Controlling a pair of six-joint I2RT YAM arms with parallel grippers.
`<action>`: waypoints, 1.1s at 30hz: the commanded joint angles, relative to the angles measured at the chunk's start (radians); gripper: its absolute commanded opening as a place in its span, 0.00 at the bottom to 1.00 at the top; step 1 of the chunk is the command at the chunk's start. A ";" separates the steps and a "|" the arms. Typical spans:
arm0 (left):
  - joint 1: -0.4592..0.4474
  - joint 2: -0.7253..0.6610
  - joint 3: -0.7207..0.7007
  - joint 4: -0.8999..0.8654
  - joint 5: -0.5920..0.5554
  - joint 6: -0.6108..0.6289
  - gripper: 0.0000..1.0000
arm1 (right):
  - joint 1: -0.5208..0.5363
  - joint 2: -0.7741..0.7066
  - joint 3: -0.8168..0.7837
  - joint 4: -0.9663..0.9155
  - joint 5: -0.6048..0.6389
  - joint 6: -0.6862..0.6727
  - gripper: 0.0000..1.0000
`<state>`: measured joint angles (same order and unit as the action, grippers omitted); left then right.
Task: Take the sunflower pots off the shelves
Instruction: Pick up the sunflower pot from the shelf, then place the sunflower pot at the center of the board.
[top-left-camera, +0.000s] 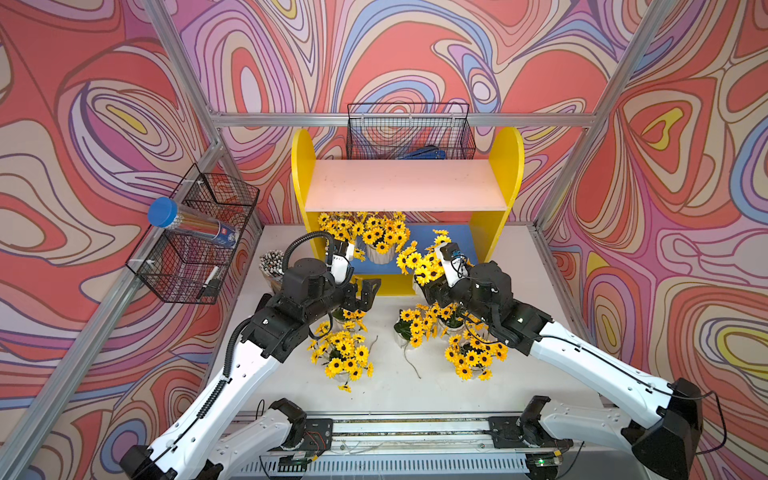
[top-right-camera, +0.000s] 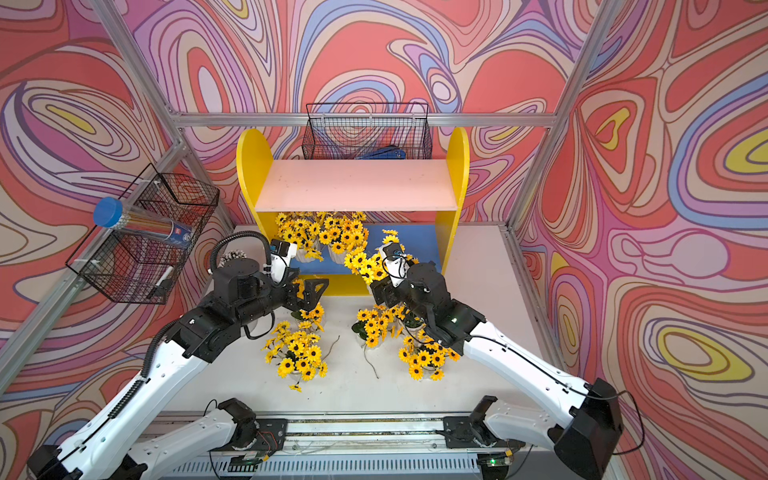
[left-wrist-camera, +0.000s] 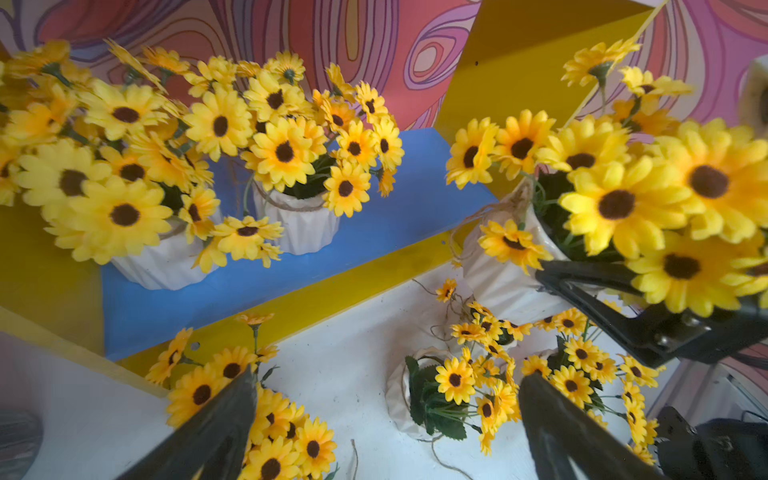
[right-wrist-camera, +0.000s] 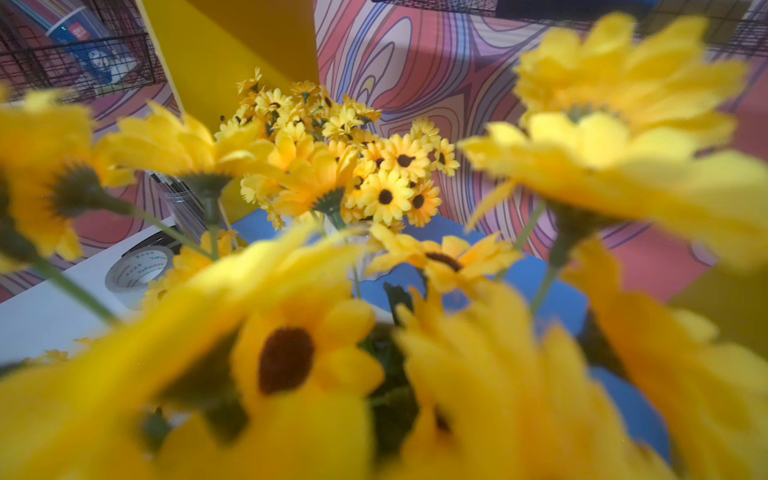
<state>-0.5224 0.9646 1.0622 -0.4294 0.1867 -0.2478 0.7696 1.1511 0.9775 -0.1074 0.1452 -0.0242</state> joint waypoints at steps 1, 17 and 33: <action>0.006 -0.018 -0.022 -0.067 0.139 -0.018 1.00 | 0.063 -0.048 0.013 0.025 0.031 0.006 0.57; 0.007 -0.166 -0.016 -0.214 -0.094 0.026 1.00 | 0.371 -0.147 -0.084 -0.063 0.131 0.066 0.56; 0.007 -0.173 0.012 -0.192 -0.140 -0.020 1.00 | 0.523 -0.019 -0.287 0.164 0.101 0.207 0.55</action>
<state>-0.5224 0.8089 1.0454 -0.6060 0.0700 -0.2493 1.2816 1.1294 0.6949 -0.0959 0.2607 0.1284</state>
